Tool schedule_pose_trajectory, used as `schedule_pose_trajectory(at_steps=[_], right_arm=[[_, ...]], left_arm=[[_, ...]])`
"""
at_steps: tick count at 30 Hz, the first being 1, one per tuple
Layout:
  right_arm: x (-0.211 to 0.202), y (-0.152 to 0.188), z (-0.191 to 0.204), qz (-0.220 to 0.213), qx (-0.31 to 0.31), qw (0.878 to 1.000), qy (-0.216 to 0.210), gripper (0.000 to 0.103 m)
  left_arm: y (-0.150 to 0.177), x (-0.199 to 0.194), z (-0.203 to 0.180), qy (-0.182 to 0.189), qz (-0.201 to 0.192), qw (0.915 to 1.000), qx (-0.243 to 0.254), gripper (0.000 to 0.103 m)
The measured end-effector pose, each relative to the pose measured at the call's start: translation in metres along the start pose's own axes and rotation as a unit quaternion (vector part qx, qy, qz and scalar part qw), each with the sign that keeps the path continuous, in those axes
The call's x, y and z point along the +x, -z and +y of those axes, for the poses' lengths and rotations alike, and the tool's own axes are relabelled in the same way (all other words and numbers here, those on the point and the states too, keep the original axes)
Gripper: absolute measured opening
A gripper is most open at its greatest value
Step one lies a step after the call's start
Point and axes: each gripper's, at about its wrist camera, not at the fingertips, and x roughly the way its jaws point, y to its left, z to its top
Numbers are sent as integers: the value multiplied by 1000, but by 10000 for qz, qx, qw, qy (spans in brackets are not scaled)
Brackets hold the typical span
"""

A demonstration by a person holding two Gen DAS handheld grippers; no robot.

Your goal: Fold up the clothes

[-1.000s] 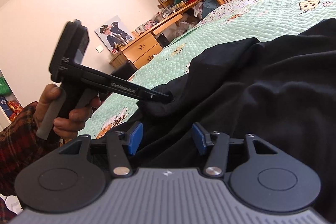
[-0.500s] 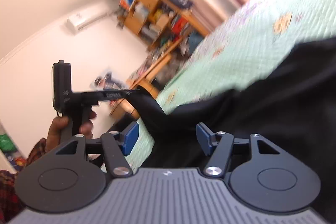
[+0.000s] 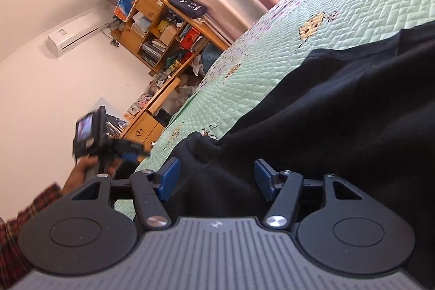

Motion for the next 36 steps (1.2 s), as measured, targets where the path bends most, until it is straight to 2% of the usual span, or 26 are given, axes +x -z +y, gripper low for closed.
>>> schedule_pose_trajectory(at_steps=[3,6,8,13,15,18,21,23,25,27,29,33,36], right_arm=[[1,2,0,2,0,10000,13,63],[0,3,1,-11,5,10000,49,63],[-6,3,7,21,5,10000,64,63],[-53,13,65,370,-1075,9933,-211,64],[-78,30,91,622,-1735,9828,-87,64],[-114,62,122,807,-2498,9641,412,64],[-145,88,138,928,-2743,9548,672,64],[-157,106,147,1101,-3074,9412,871,65],[-160,125,156,1323,-3764,9096,1158,65],[-164,142,162,1427,-4398,8751,1429,65],[-170,158,165,1435,-4967,8394,1676,65],[-169,166,154,1640,-5248,8147,1844,65],[-170,175,151,1573,-5515,7935,2037,65]], left_arm=[[52,-18,10,753,339,9966,81,54],[107,-52,4,1248,399,9902,472,57],[141,-82,2,1381,229,9874,737,68],[202,-150,8,1630,-469,9771,1288,75],[222,-169,10,1716,-728,9720,1430,75],[245,-193,12,1857,-1073,9642,1558,84],[257,-199,12,1963,-1109,9616,1566,84],[257,-195,16,2087,-939,9636,1383,83],[256,-193,26,2126,-851,9667,1146,83],[256,-189,37,1900,-836,9734,970,83],[259,-183,45,1781,-763,9767,920,84],[271,-179,43,1676,-681,9757,1237,84],[283,-184,29,1481,-902,9677,1830,84]])
